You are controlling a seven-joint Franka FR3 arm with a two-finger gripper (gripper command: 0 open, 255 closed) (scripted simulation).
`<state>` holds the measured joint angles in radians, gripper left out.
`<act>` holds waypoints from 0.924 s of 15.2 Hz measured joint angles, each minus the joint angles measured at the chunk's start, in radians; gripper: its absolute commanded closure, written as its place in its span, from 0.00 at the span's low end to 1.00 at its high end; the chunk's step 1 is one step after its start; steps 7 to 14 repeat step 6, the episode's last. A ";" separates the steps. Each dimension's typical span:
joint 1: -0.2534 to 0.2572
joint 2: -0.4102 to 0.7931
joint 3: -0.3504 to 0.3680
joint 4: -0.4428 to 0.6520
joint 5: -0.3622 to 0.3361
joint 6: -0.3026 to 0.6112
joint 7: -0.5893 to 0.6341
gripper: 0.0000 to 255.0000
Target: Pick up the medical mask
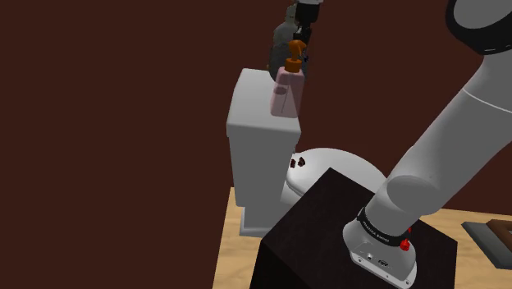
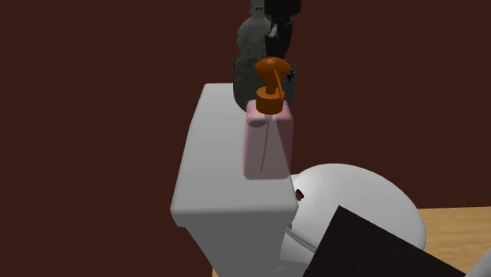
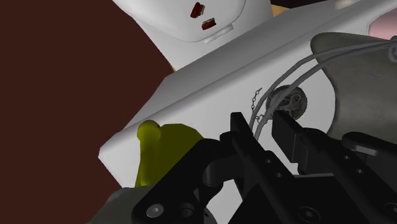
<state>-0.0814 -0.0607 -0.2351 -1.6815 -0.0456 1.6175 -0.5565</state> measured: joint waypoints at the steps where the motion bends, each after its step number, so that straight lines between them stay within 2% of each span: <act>1: -0.001 0.005 -0.001 0.018 0.001 -0.013 -0.002 1.00; 6: -0.001 0.020 -0.001 0.098 0.005 -0.079 -0.006 1.00; 14: -0.001 0.020 -0.001 0.098 0.005 -0.079 -0.006 1.00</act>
